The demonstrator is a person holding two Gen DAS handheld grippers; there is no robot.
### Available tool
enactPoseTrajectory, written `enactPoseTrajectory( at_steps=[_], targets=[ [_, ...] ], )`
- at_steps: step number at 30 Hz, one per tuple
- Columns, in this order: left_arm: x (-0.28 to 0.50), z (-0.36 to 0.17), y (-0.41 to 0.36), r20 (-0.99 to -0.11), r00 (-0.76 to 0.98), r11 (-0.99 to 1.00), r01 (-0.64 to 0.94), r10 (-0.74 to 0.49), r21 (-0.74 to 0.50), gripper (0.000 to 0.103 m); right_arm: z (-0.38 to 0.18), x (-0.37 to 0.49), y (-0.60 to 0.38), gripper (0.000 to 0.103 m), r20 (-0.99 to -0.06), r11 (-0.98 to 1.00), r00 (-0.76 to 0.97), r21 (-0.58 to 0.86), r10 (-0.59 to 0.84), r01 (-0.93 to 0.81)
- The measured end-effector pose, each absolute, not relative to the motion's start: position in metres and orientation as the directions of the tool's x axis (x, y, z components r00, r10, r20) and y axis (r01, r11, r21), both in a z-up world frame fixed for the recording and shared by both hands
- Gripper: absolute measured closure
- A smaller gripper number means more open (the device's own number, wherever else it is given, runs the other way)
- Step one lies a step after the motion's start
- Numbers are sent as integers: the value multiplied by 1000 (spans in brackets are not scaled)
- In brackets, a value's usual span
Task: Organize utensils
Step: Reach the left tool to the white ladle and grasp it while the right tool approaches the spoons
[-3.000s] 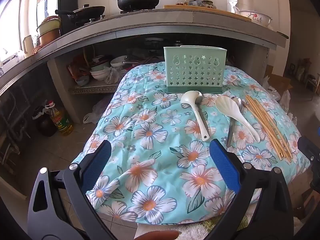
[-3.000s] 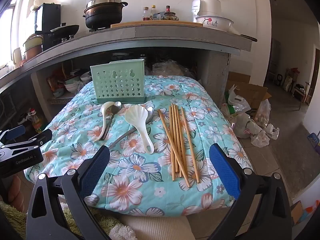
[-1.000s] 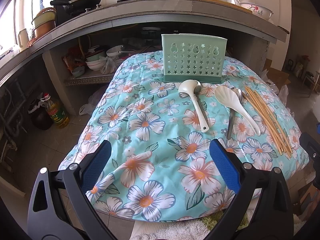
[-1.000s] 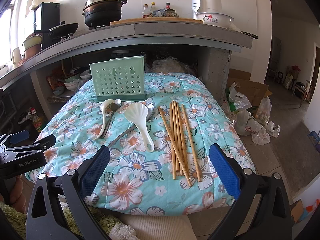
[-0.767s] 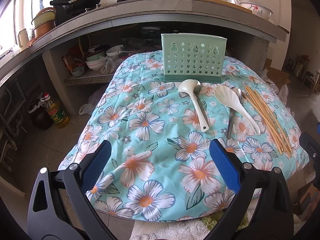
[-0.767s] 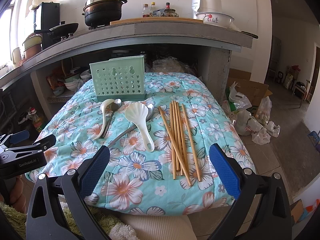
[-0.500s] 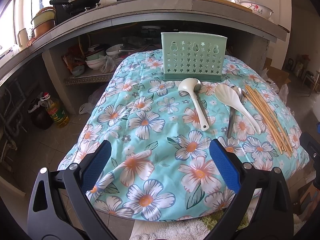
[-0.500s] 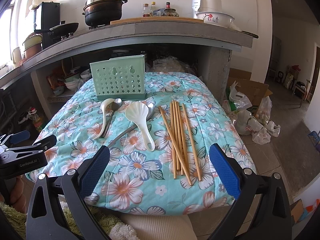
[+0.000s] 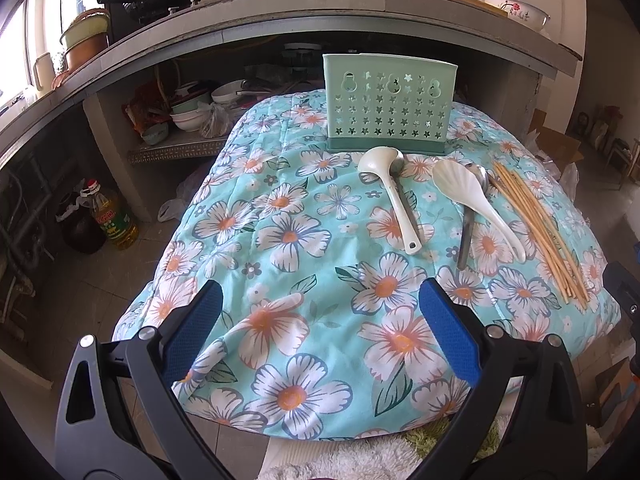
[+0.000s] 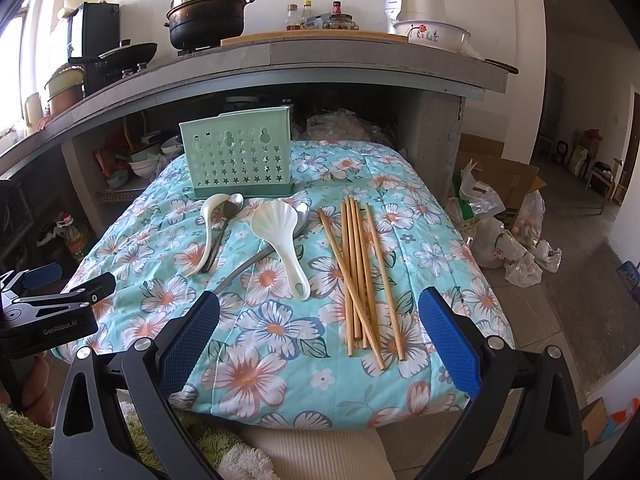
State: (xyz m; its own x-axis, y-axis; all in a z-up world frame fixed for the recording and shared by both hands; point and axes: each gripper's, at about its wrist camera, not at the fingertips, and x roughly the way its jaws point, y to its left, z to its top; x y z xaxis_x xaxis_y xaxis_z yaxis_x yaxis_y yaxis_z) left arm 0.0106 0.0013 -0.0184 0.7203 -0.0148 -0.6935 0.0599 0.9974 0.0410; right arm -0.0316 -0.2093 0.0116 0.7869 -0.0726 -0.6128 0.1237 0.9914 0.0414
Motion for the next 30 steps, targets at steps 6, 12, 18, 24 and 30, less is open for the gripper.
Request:
enactPoseTrajectory(
  at_steps=[6,12,18,24,30],
  targets=[
    [24,-18,3,-710,704,997,28,32,73,8,6,-20,-214,6,-610,986,787,51,-94,157],
    [40,-23,4,-704,706,994,9,73,112,8,-2,-10,-218,6,-634,978,768,85,-93,188],
    [72,-42,-8,-736,669,986,33,98,162,8,-34,17,-212,6,-758,983,651,94,-32,157],
    [108,-65,-24,-779,611,975,52,142,218,8,-56,42,-202,6,-827,991,562,61,-17,121],
    [119,-81,-29,-800,574,966,56,175,251,8,-72,50,-197,6,-866,995,501,48,-2,88]
  ],
)
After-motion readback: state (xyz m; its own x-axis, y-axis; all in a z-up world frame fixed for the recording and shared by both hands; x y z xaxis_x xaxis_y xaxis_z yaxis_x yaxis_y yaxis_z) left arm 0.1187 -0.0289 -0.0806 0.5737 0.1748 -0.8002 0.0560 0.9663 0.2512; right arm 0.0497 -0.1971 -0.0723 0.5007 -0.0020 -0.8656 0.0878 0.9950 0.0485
